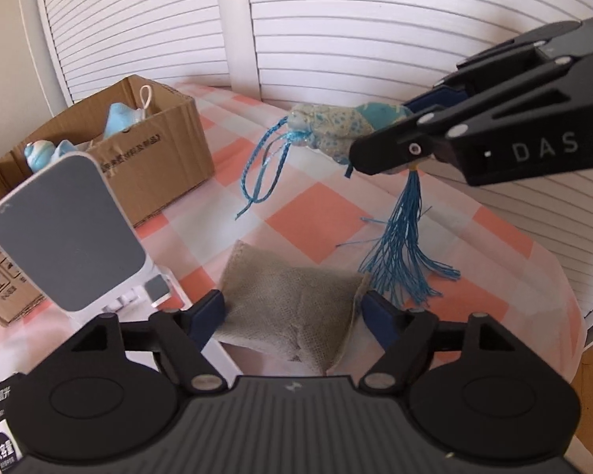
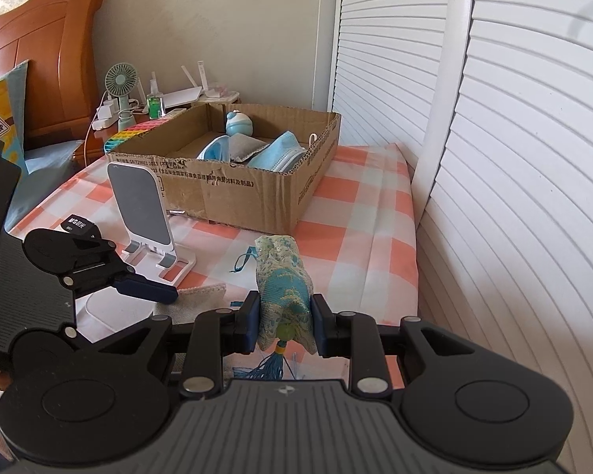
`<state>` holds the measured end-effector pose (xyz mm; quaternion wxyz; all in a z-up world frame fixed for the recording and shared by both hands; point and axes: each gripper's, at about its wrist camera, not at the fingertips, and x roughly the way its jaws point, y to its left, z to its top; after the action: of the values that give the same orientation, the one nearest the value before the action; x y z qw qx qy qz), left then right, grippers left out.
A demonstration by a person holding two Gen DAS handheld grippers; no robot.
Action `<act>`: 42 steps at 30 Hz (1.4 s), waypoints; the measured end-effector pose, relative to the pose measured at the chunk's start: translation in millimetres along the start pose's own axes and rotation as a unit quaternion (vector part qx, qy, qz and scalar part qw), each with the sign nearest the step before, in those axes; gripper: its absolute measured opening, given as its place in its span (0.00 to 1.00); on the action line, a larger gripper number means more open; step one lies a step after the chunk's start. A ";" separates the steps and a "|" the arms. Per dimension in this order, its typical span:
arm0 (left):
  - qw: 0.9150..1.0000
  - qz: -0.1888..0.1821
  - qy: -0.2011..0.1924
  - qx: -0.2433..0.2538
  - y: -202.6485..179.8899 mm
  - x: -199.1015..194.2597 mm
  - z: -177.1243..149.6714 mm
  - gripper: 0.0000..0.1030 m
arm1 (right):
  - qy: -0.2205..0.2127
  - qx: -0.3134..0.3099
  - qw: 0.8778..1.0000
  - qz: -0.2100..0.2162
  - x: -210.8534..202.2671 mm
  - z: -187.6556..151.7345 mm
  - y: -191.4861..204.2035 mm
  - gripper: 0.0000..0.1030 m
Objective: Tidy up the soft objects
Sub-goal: 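Carry the floral sachet and grey pouch over the cardboard box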
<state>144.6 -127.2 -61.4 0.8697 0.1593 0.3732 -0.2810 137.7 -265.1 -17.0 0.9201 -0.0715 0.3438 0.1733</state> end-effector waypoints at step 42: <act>0.998 0.014 0.026 -0.053 70.9 -126.4 -46.2 0.30 | 0.022 -0.022 0.999 0.020 -35.9 -6.0 48.4 0.30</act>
<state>90.6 -1.8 5.7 0.8707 0.1256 0.4075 -0.2449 91.0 -231.3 1.4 0.9067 -0.0887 0.3618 0.1977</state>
